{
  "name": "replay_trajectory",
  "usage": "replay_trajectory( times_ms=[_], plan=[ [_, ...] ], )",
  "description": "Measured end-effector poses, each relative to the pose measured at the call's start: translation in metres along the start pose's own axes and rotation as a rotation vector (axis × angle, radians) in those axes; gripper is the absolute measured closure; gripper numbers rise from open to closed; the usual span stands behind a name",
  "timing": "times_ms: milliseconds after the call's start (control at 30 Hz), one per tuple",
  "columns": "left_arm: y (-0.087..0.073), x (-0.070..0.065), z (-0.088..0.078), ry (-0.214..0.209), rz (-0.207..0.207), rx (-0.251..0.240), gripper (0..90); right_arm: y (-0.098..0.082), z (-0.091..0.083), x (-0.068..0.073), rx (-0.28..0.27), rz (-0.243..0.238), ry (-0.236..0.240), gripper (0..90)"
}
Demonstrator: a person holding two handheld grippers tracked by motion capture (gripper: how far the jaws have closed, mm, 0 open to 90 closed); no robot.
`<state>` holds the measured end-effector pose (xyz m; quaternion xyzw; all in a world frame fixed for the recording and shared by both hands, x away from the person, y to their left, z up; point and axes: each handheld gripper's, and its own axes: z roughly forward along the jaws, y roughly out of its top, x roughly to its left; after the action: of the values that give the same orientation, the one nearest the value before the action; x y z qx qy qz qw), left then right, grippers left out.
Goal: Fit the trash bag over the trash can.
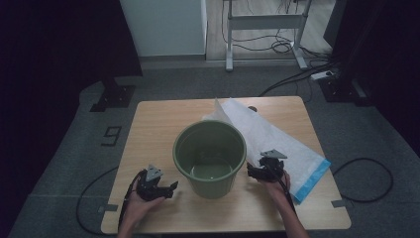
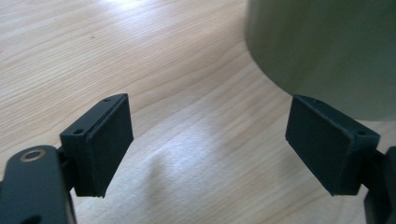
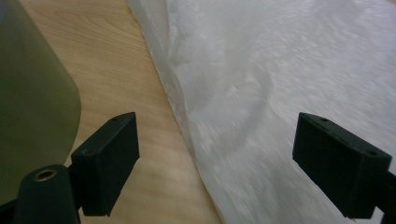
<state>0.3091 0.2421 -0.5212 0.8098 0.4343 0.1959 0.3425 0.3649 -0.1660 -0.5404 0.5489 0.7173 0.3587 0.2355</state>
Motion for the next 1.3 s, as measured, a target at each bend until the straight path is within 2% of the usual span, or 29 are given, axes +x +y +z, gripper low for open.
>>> replay_trajectory(
  times_ms=[167,367,400,467,567,600,633,667,700,733,767,833,933,967,1000,1033,1067,1167,1233,1300],
  plan=[
    [-0.002,0.006,0.003,0.018,-0.025,-0.001,16.4,0.006,0.021,0.008,0.035,-0.031,-0.034,16.9],
    [-0.005,0.008,0.005,0.032,-0.023,0.016,16.9,0.007,0.031,0.007,0.034,-0.036,-0.037,23.8],
    [-0.005,0.008,0.005,0.034,-0.021,0.015,16.9,0.008,0.031,0.007,0.031,-0.042,-0.036,28.2],
    [-0.005,0.008,0.005,0.038,-0.016,0.014,16.9,0.008,0.03,0.006,0.02,-0.044,-0.035,45.2],
    [-0.006,0.009,0.004,0.045,-0.015,0.014,16.9,0.006,0.024,0.003,0.016,-0.011,-0.07,66.0],
    [-0.006,0.009,0.004,0.045,-0.015,0.014,16.9,0.006,0.024,0.003,0.016,-0.011,-0.07,66.0],
    [-0.006,0.009,0.004,0.047,-0.014,0.015,16.9,0.004,0.022,0.0,0.015,0.003,-0.076,70.7],
    [-0.006,0.009,0.005,0.052,-0.005,0.019,16.9,-0.001,0.015,-0.004,0.011,0.012,-0.09,79.2],
    [-0.006,0.009,0.005,0.052,-0.005,0.019,16.9,-0.004,0.011,-0.007,0.012,0.028,-0.095,82.0],
    [-0.007,0.008,0.005,0.054,-0.002,0.021,16.9,-0.004,0.011,-0.007,0.012,0.028,-0.095,82.0],
    [-0.007,0.008,0.006,0.058,0.002,0.024,16.9,-0.013,0.0,-0.012,0.011,0.039,-0.094,83.7],
    [-0.007,0.008,0.006,0.058,0.001,0.026,16.9,-0.016,-0.004,-0.013,0.013,0.037,-0.09,83.9],
    [-0.007,0.007,0.006,0.058,0.002,0.027,16.8,-0.031,-0.023,-0.02,0.014,0.03,-0.081,84.6],
    [-0.008,0.007,0.006,0.06,0.001,0.031,16.8,-0.043,-0.037,-0.026,0.009,0.022,-0.069,85.2],
    [-0.008,0.007,0.006,0.06,0.001,0.031,16.9,-0.043,-0.037,-0.026,0.009,0.022,-0.069,85.2],
    [-0.008,0.007,0.007,0.062,0.003,0.033,16.8,-0.052,-0.049,-0.029,0.009,0.01,-0.063,85.2],
    [-0.008,0.007,0.007,0.062,0.004,0.036,16.8,-0.052,-0.049,-0.029,0.009,0.01,-0.063,85.2],
    [-0.008,0.006,0.008,0.061,0.007,0.042,16.8,-0.063,-0.065,-0.033,0.011,-0.003,-0.057,84.7],
    [-0.008,0.005,0.008,0.063,0.006,0.043,16.8,-0.066,-0.073,-0.035,0.008,-0.01,-0.056,82.7],
    [-0.008,0.004,0.008,0.063,0.007,0.046,16.7,-0.066,-0.076,-0.034,0.006,-0.017,-0.043,76.2]
  ],
)
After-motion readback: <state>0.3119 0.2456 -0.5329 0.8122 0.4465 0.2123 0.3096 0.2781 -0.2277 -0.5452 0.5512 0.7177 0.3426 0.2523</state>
